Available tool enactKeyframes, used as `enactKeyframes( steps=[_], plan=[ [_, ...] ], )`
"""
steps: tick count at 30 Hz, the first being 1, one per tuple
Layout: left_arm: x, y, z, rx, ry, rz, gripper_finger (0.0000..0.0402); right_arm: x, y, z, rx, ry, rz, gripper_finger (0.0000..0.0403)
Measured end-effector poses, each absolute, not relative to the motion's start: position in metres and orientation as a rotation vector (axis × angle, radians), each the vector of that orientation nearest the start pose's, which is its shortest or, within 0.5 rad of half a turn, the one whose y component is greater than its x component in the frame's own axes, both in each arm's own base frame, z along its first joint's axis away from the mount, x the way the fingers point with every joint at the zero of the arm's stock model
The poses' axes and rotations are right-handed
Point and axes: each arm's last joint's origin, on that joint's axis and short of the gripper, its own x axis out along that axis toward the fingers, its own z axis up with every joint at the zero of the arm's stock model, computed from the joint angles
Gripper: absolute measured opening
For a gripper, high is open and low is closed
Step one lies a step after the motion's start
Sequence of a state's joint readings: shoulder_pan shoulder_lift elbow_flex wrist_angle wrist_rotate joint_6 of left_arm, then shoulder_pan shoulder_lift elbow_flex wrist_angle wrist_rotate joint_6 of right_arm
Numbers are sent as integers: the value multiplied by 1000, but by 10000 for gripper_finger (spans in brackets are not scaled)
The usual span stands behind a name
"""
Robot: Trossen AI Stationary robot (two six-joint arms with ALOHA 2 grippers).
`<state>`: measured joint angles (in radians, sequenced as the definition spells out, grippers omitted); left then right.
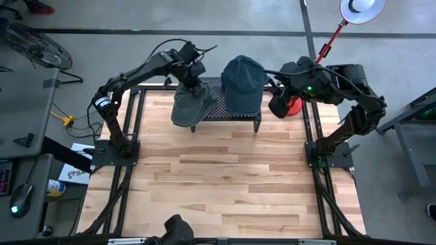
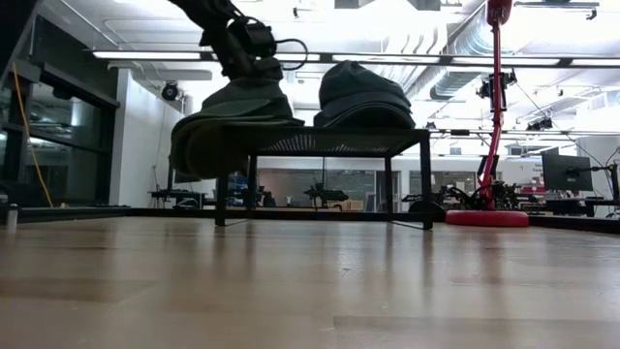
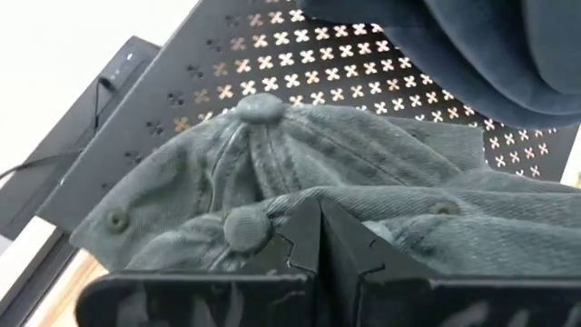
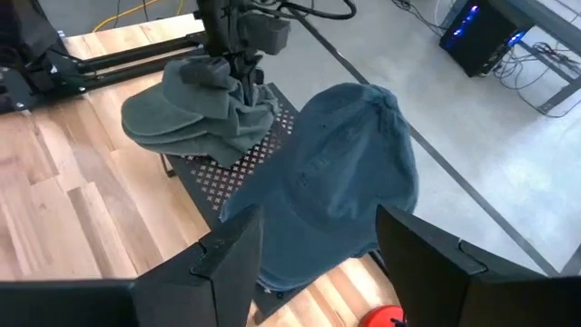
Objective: Pick & Place hat
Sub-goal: Stack the dark green cap on top of the other dark green caps on the shelf
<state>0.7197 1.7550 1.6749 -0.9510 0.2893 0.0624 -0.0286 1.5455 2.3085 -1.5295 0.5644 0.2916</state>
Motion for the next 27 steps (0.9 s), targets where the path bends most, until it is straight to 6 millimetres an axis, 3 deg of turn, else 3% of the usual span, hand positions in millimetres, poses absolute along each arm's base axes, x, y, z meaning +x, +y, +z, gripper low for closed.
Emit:
enactKeyframes(
  steps=[8,13,19,23,27],
  plan=[
    [287,232,323,-431,894,377,0,224,-19,523,104,576,-537,209],
    [287,232,323,-431,894,377,0,249,-17,518,112,562,-465,209],
    [287,232,323,-427,895,375,0,305,-14,480,279,670,-541,208],
    [287,232,323,-425,895,374,0,336,2,453,362,711,-615,208],
    [287,232,323,-415,896,369,0,356,18,434,343,753,-621,208]
  ],
)
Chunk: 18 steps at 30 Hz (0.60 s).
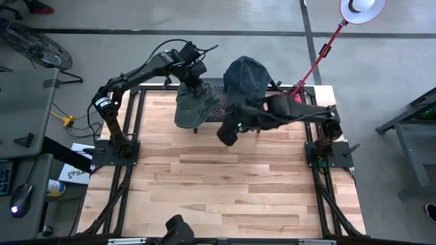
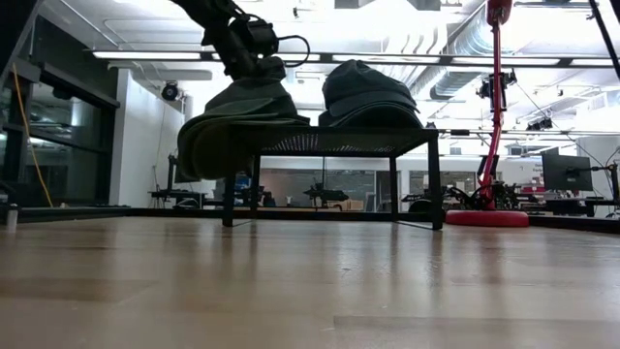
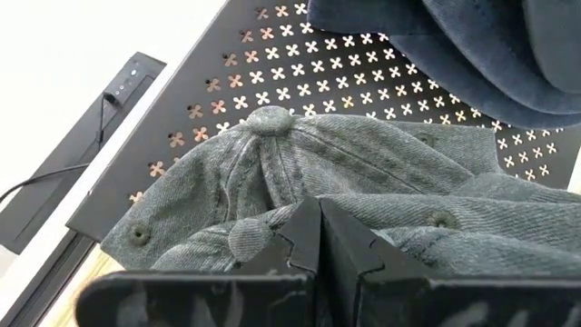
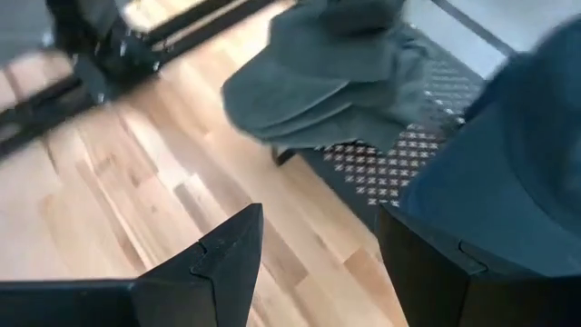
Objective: Pick & Place hat
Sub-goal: Stack the dark green cap on top of the other dark green caps on the shelf
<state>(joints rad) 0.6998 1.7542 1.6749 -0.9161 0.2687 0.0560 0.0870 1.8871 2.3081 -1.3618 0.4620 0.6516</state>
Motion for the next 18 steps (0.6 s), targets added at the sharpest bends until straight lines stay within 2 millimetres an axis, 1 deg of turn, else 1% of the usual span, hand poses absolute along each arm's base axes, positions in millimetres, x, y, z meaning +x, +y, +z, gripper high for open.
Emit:
enactKeyframes(
  steps=[3,7,10,15,18],
  plan=[
    [287,232,323,-404,899,363,0,367,30,422,169,849,-502,208],
    [287,232,323,-400,901,359,0,385,47,400,-178,959,-361,208],
    [287,232,323,-400,900,354,0,399,55,385,-429,1005,-253,208],
    [287,231,323,-402,901,349,0,428,55,355,-749,1060,-196,208],
    [287,231,323,-400,903,348,0,442,48,340,-849,1091,-118,208]
  ],
)
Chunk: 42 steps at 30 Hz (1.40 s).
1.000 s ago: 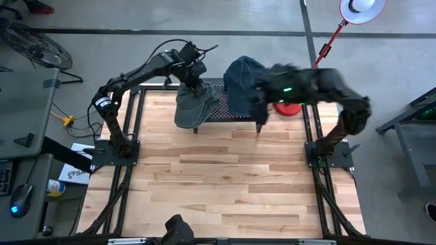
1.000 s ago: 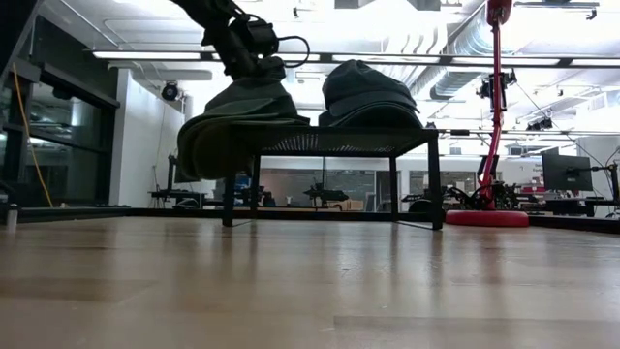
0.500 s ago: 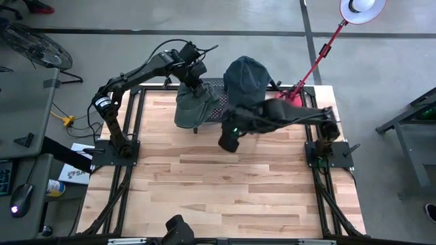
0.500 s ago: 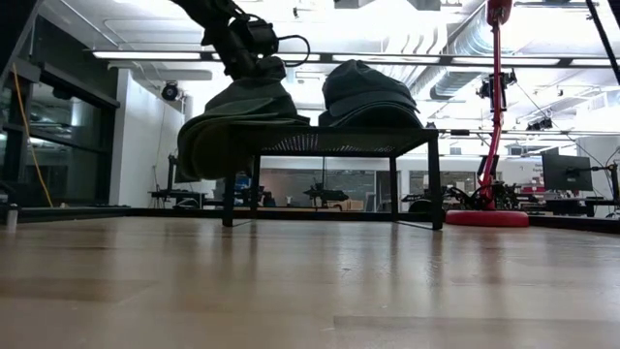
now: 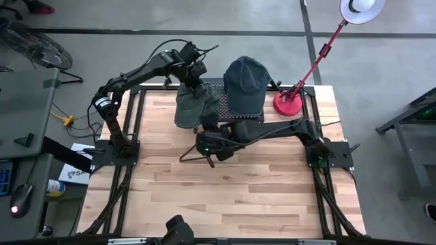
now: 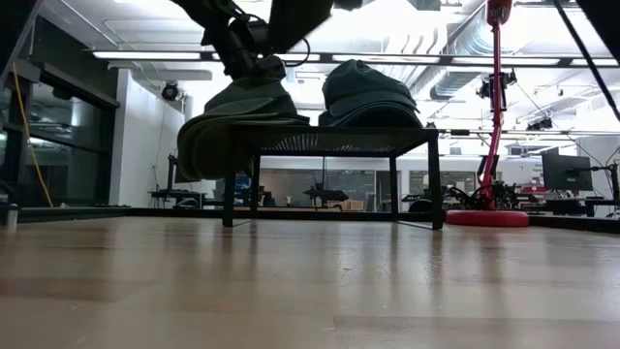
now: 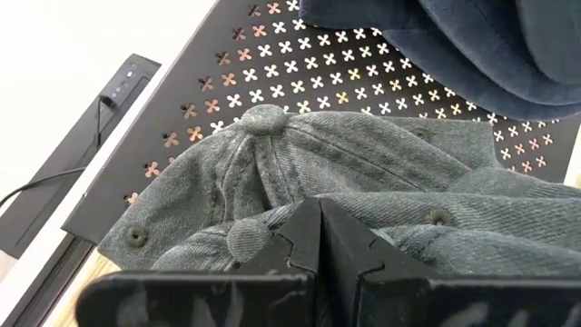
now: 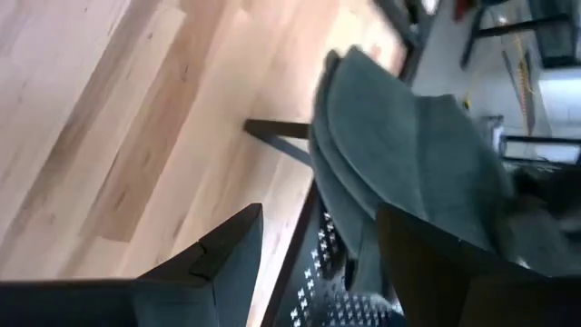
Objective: Pick & Place hat
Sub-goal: Stack the dark green cap on top of the other dark green caps on the shelf
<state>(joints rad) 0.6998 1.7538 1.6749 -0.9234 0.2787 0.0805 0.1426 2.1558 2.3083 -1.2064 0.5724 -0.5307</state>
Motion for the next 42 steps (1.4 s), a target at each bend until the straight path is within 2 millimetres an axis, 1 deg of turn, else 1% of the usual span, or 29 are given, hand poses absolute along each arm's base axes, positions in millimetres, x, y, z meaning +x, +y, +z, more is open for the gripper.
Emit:
enactKeyframes(
  steps=[5,7,11,15,18,22,25,28,34,38,42],
  plan=[
    [287,231,323,-400,905,347,0,457,34,313,-917,1178,-81,208],
    [287,231,323,-400,905,346,0,461,29,309,-953,1190,-77,208],
    [287,231,323,-401,905,346,0,469,19,309,-1012,1161,-159,208],
    [287,231,323,-401,905,346,0,478,11,315,-1048,1075,-191,208],
    [287,231,323,-402,906,346,0,483,9,317,-1065,1027,-120,208],
    [286,230,322,-407,915,344,0,487,10,320,-1084,959,-51,208],
    [286,230,322,-408,917,344,0,488,7,320,-1062,929,1,208],
    [286,230,322,-408,917,344,0,487,0,317,-1031,936,74,208],
    [286,230,322,-410,920,344,0,486,-10,316,-1049,944,107,209],
    [286,230,322,-411,922,344,0,484,-10,311,-1085,974,189,209],
    [286,230,322,-411,922,344,0,489,-10,306,-1154,991,166,209]
  ],
)
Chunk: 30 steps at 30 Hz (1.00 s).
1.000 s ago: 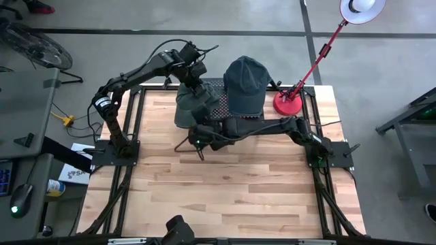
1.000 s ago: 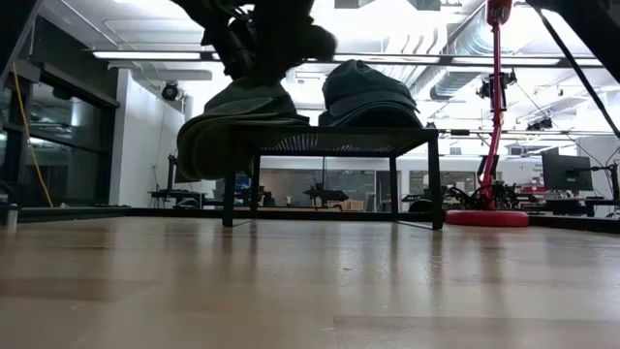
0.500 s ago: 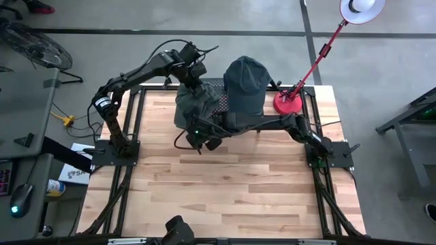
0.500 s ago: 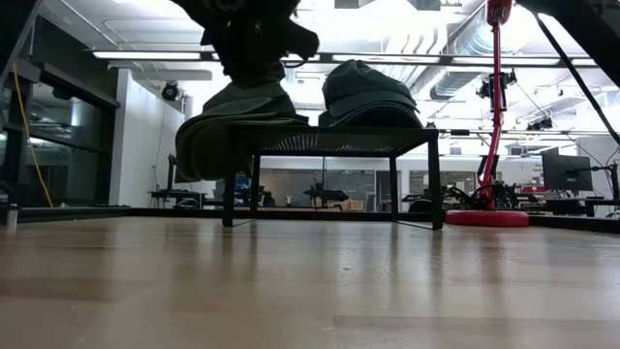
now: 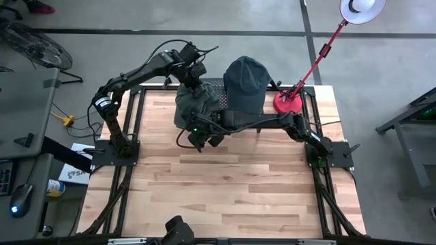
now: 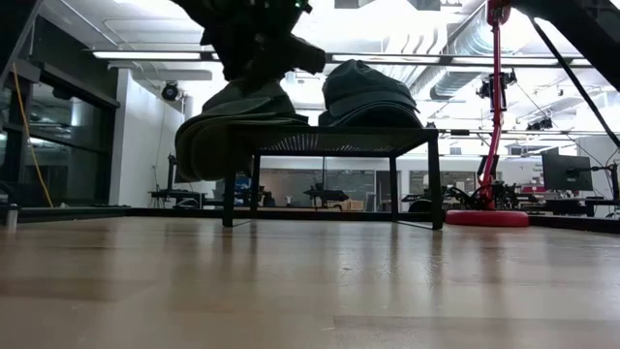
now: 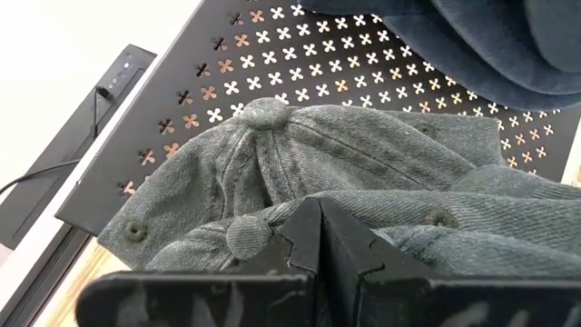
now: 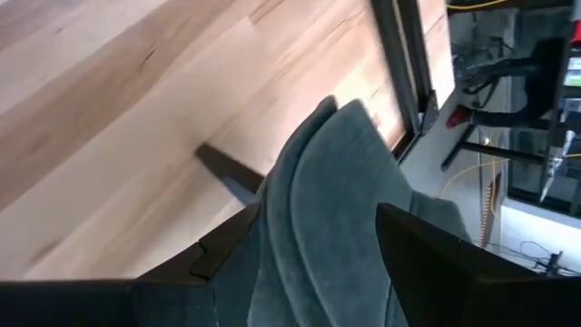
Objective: Pick & Place hat
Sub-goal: Stack the dark green cap on top of the other dark green caps on the shelf
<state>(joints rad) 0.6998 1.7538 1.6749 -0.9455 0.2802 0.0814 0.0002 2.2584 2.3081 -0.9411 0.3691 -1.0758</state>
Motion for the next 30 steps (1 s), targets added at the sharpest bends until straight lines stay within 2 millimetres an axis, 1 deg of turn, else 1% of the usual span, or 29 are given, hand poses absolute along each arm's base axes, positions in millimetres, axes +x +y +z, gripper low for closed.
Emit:
enactKeyframes(
  steps=[4,6,10,13,16,21,25,30],
  plan=[
    [286,230,322,-411,922,344,0,490,-7,300,-1162,1013,174,209],
    [286,230,322,-410,923,345,0,492,-4,298,-1180,1026,144,209],
    [286,230,322,-410,923,345,0,494,2,294,-1142,1030,108,209],
    [286,230,322,-411,923,344,0,497,3,283,-1220,1093,78,209],
    [285,230,322,-413,928,344,0,500,3,275,-1234,1109,97,209],
    [284,229,321,-420,942,342,0,505,4,271,-1280,1113,47,209],
    [284,229,321,-417,944,340,0,507,5,272,-1274,1081,50,208],
    [284,229,321,-416,944,339,0,507,4,273,-1281,1085,51,208]
  ],
)
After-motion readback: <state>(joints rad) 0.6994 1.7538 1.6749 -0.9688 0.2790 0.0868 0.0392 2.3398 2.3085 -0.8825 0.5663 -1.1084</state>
